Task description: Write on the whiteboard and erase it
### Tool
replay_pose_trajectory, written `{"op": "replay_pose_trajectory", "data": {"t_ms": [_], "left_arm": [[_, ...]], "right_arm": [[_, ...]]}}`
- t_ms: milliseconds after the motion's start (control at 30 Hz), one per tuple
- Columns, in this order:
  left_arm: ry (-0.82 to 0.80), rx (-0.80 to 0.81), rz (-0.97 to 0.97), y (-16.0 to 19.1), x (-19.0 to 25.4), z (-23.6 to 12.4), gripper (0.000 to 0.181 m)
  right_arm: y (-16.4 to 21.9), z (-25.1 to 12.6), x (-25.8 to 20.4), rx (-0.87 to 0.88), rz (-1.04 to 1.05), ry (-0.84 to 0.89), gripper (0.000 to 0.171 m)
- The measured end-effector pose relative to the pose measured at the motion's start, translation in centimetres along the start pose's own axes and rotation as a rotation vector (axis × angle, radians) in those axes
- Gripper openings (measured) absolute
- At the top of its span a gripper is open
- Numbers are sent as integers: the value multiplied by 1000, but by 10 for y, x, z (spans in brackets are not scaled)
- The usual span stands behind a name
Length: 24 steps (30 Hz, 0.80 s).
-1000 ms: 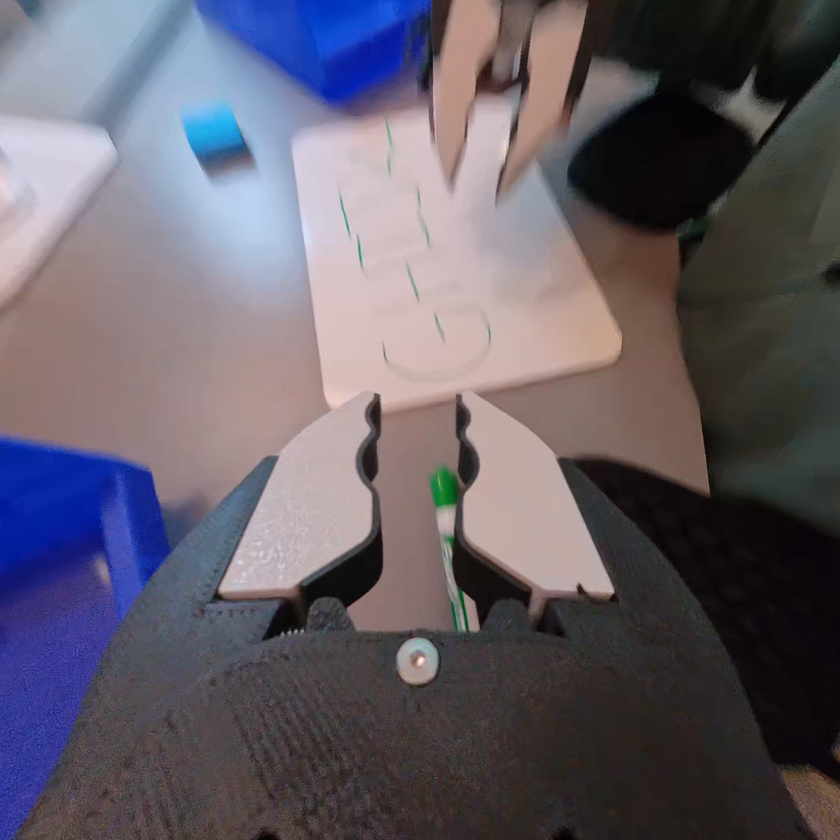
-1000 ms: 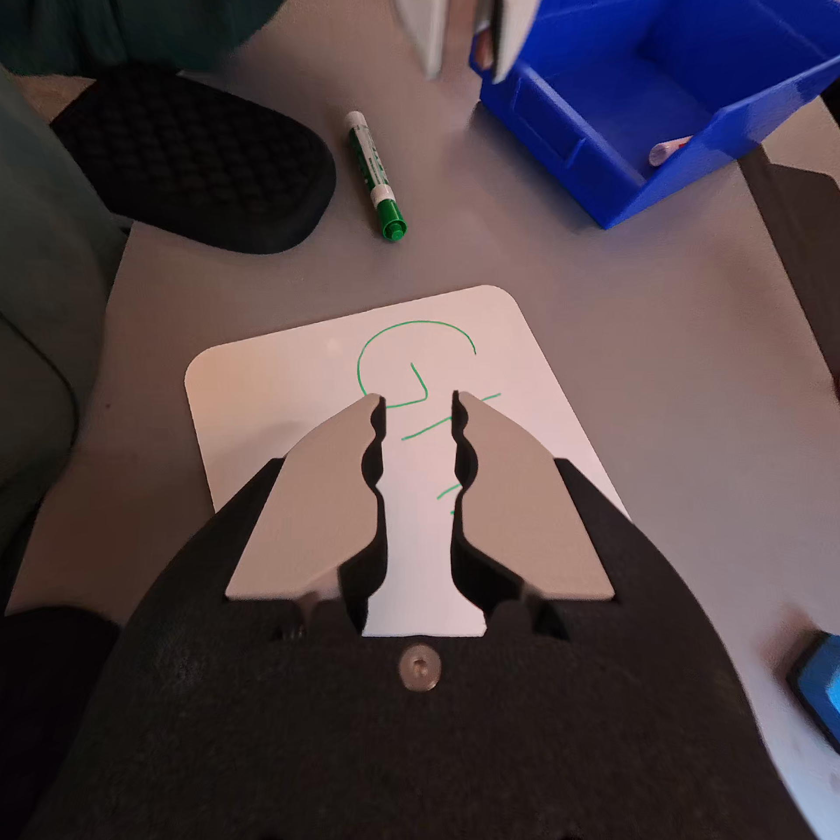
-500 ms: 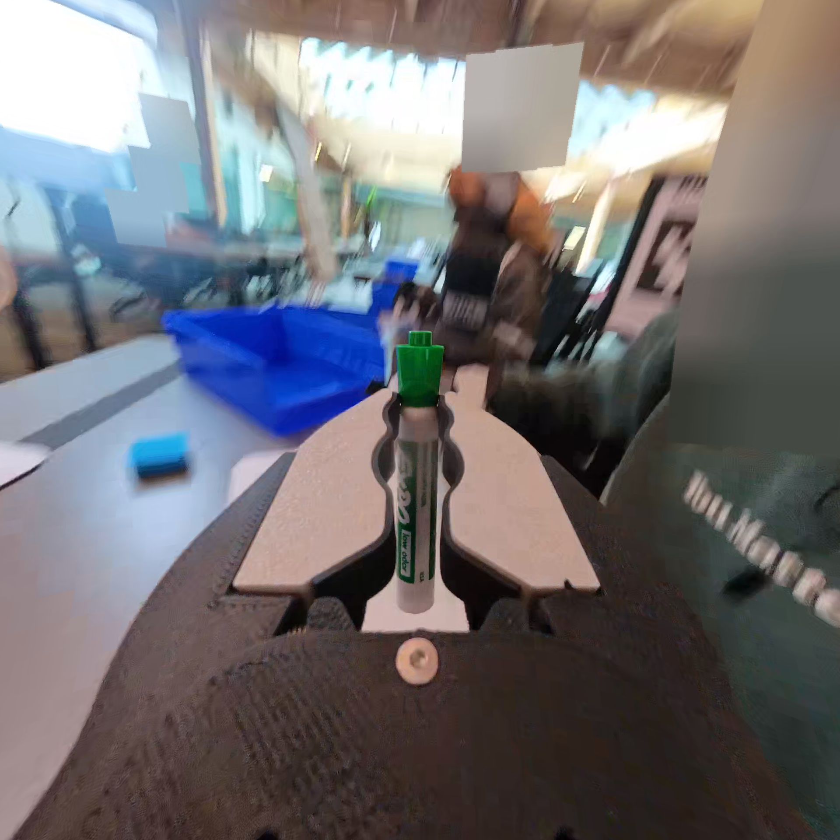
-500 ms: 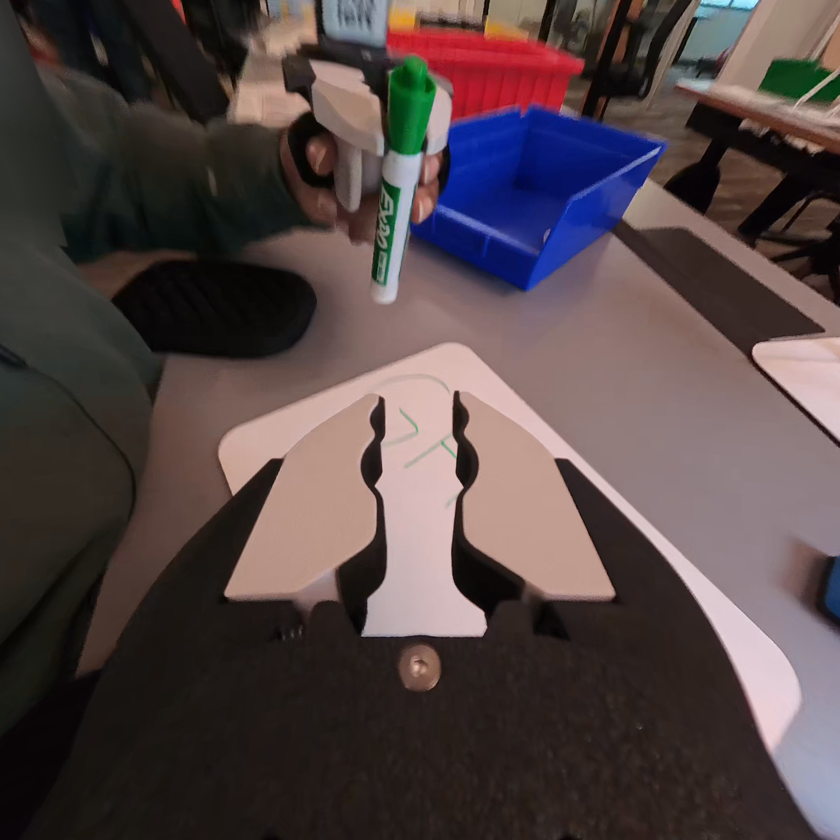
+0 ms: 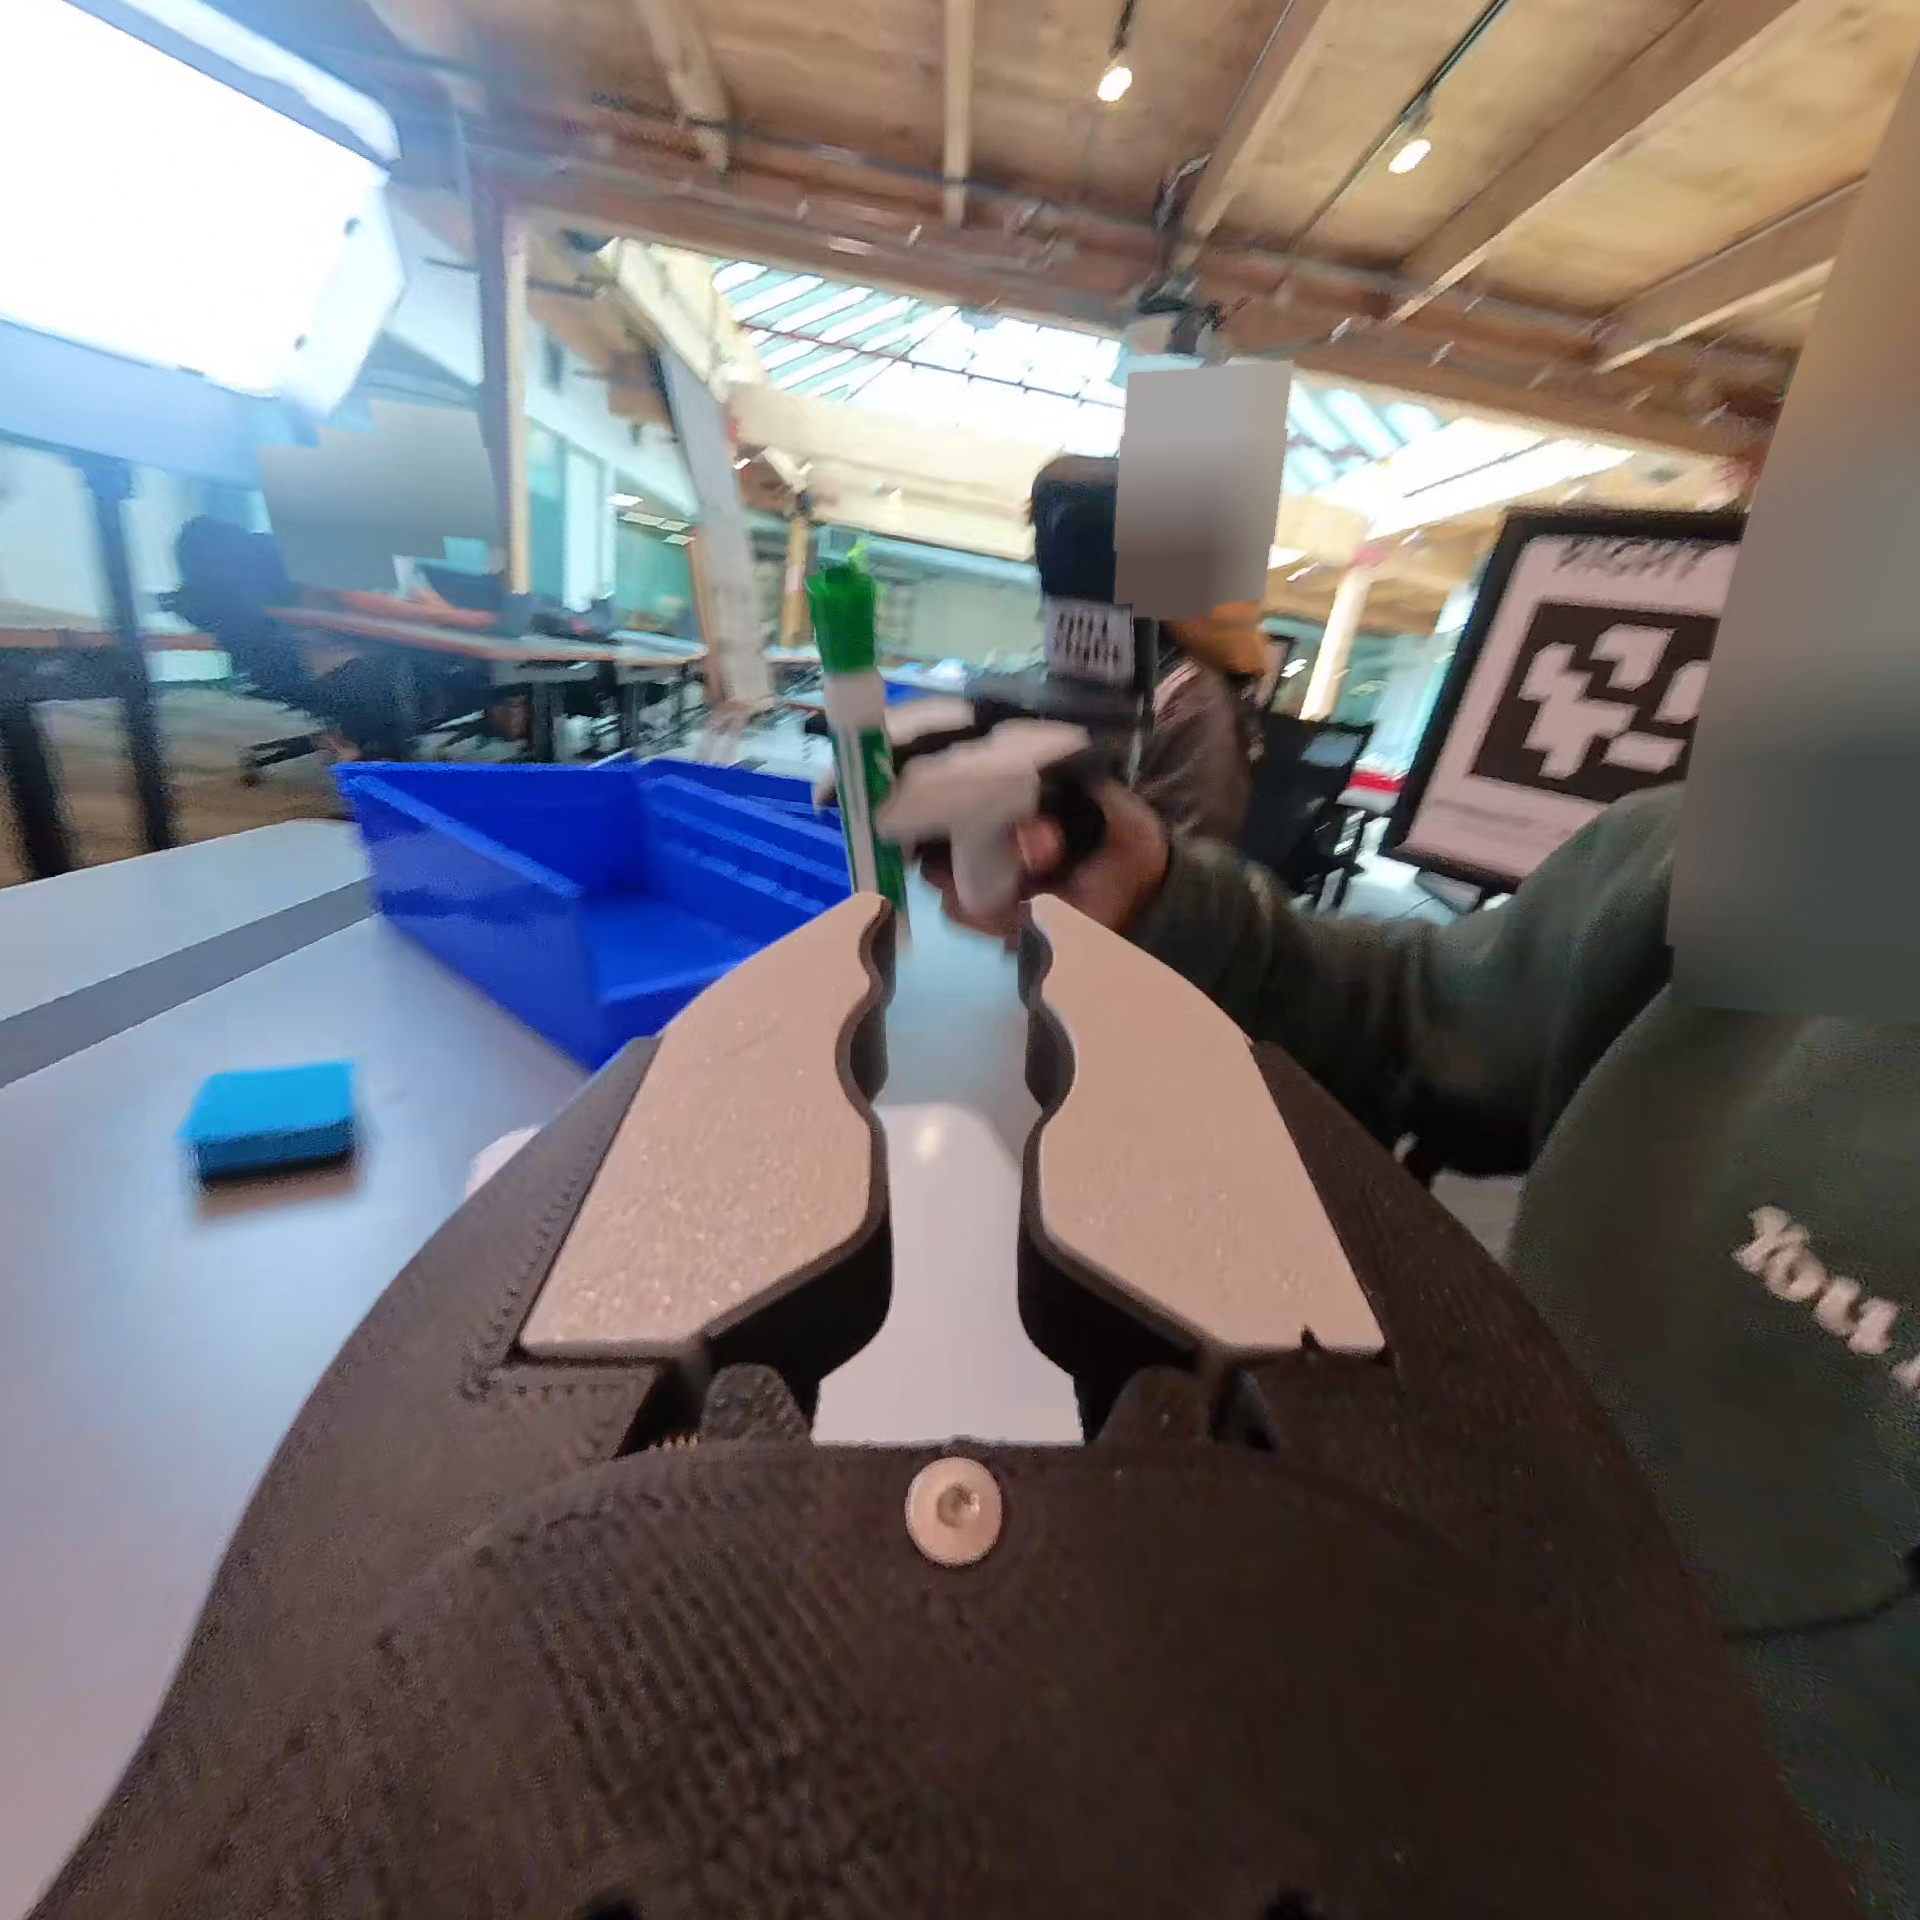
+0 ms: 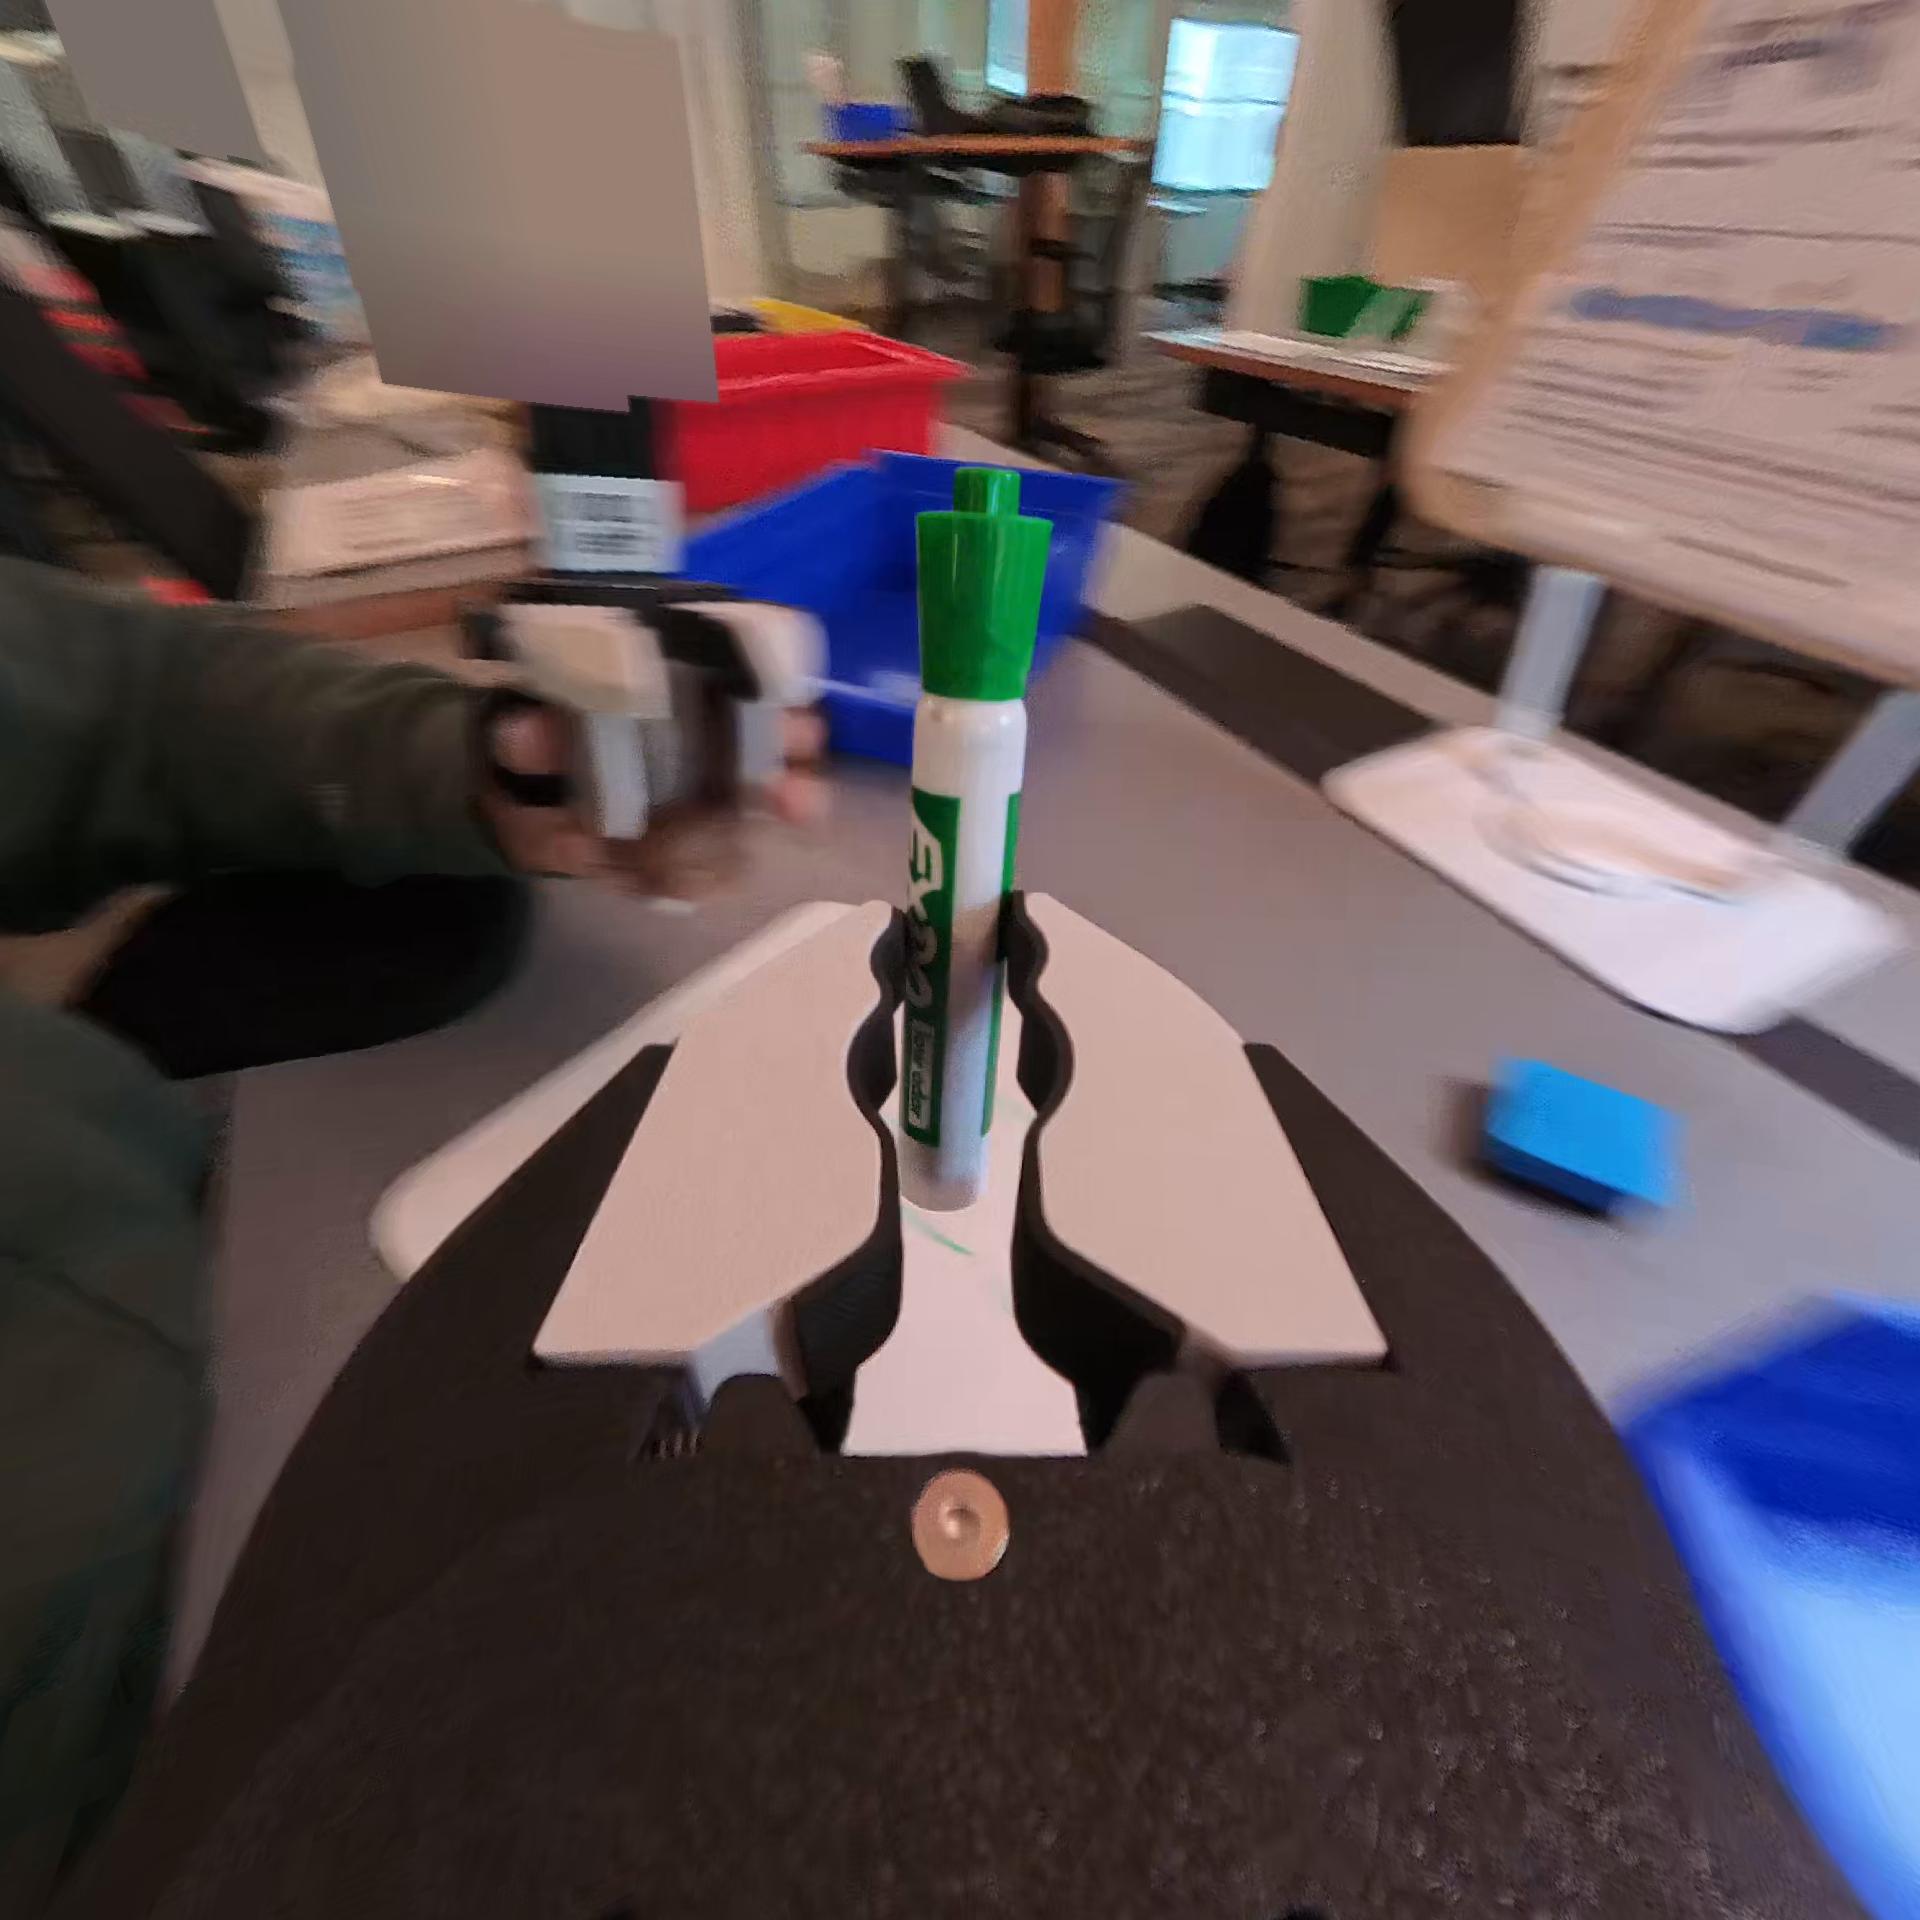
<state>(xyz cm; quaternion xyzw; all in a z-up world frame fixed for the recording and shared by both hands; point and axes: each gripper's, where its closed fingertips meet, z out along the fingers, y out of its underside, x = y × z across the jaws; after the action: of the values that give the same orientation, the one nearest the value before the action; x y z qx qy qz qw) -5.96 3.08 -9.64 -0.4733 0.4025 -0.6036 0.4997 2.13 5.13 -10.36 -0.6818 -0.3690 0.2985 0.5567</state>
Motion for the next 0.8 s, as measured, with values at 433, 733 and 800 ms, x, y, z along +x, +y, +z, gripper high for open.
{"op": "replay_pose_trajectory", "data": {"t_ms": [433, 733, 800], "left_arm": [[-309, -383, 343, 66, -37, -88, 0], [-276, -387, 317, 72, -30, -100, 0], [-282, -373, 299, 71, -32, -100, 0]], "right_arm": [[141, -83, 306, -550, 793, 690, 19], [192, -86, 306, -700, 742, 731, 25], [180, -86, 309, -676, 656, 724, 36]]}}
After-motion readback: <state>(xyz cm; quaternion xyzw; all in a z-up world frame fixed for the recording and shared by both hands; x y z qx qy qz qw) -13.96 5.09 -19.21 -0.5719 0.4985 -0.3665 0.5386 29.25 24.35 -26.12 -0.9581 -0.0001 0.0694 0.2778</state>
